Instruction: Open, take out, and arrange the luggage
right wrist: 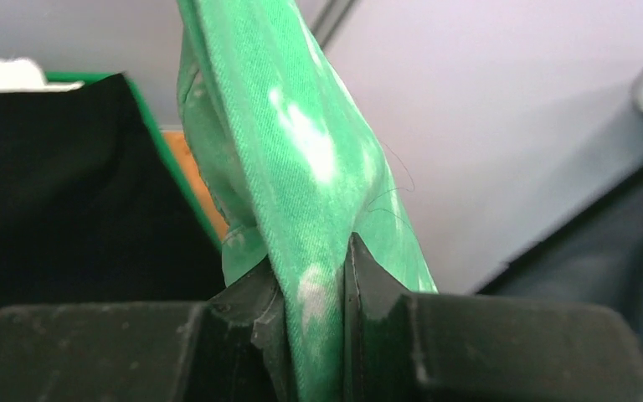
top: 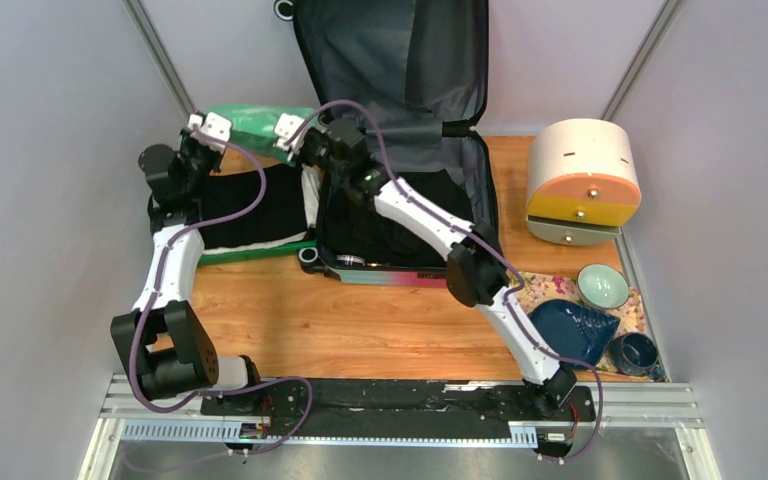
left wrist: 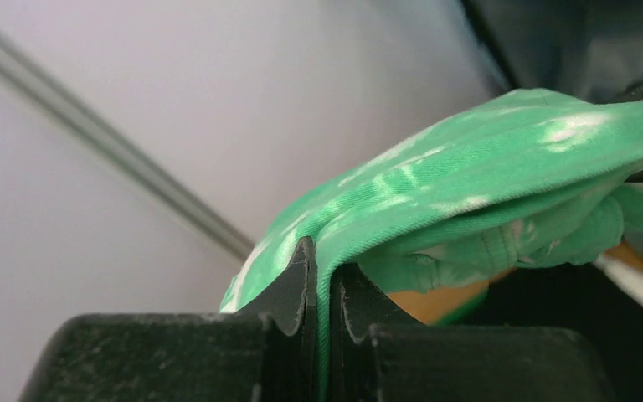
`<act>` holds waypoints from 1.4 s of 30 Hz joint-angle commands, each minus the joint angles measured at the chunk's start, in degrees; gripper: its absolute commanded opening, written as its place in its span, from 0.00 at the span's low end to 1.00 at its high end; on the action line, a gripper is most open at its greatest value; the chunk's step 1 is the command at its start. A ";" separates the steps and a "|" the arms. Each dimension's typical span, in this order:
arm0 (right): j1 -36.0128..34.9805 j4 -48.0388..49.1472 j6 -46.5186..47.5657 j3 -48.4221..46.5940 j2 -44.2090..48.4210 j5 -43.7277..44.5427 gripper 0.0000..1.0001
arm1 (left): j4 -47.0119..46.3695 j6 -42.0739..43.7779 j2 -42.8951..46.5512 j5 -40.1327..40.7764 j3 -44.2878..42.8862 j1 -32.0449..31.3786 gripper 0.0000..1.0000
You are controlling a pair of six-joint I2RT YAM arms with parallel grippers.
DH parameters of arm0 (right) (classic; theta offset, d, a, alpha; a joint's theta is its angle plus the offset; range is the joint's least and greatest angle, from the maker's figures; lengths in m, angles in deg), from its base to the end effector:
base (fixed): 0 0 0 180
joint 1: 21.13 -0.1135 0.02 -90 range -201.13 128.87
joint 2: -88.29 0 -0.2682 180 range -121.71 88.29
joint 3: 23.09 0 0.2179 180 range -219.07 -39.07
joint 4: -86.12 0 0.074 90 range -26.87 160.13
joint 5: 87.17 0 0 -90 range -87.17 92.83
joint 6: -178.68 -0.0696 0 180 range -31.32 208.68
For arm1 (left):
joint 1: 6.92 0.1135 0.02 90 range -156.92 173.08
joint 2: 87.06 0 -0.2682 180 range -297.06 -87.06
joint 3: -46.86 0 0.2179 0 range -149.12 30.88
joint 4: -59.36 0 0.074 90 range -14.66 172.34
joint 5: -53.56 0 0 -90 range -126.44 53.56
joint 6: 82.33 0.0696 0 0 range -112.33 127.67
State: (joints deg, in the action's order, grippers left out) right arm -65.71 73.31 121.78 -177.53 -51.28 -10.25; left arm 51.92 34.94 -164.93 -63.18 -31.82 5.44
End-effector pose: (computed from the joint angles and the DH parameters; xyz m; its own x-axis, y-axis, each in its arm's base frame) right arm 0.3995 0.4158 0.3484 0.4828 -0.2711 -0.8327 -0.6937 0.4620 -0.5526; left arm 0.3156 0.0371 0.3983 0.2363 0.4707 -0.8501 0.1525 0.8461 0.5108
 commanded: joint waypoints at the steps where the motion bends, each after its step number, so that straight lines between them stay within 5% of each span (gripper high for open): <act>1: -3.05 15.27 4.33 -2.62 -2.29 -2.29 0.00 | -8.56 -1.78 4.46 0.40 7.66 8.81 0.00; 8: -6.40 11.51 5.39 10.65 0.00 -14.15 0.00 | -1.99 8.04 7.64 -14.37 22.15 17.87 0.00; 15: -6.66 0.70 0.83 13.30 2.28 -27.49 0.07 | 25.38 30.81 7.56 -22.82 20.78 20.86 0.00; 16: -6.84 -0.79 0.74 13.30 2.37 -28.92 0.14 | 29.18 33.18 6.68 -23.44 19.55 20.86 0.05; 17: -6.75 -1.42 0.39 13.12 2.37 -30.06 0.35 | 32.96 36.86 5.98 -23.44 16.24 20.78 0.25; 19: -6.75 -2.91 0.21 12.25 2.28 -32.62 0.65 | 45.70 40.04 3.26 -25.36 11.57 21.12 0.49; 20: -6.66 -2.92 0.03 11.72 2.37 -33.06 0.71 | 50.36 42.49 2.38 -26.51 5.98 21.74 0.60; 22: -6.40 -7.20 0.29 10.49 2.81 -34.02 0.78 | 65.55 45.66 -1.22 -30.02 -4.20 22.18 0.76; 23: -6.31 -8.44 0.73 9.96 3.16 -34.46 0.79 | 77.61 50.29 -2.63 -30.64 -7.93 22.27 0.76; 29: -6.31 -10.91 6.97 20.22 14.31 -34.65 0.85 | 108.73 53.62 -13.53 -33.64 -34.31 22.18 0.79; 34: -4.21 -13.37 -0.99 24.37 19.68 -32.27 0.86 | 107.72 44.89 -11.09 -36.71 -33.13 22.18 0.78; 38: -1.22 -15.04 -10.76 23.41 21.79 -28.94 0.85 | 75.82 16.58 -5.11 -30.93 -18.81 19.11 0.70; 42: 2.73 -26.16 -16.57 21.04 23.02 -23.77 0.82 | 55.43 3.25 -3.95 -14.78 -7.28 13.05 0.70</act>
State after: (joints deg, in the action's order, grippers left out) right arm -67.22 58.04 114.63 -153.92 -30.56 -40.04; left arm 130.43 57.54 -169.50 -90.20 -46.26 23.38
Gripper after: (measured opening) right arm 0.838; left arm 0.708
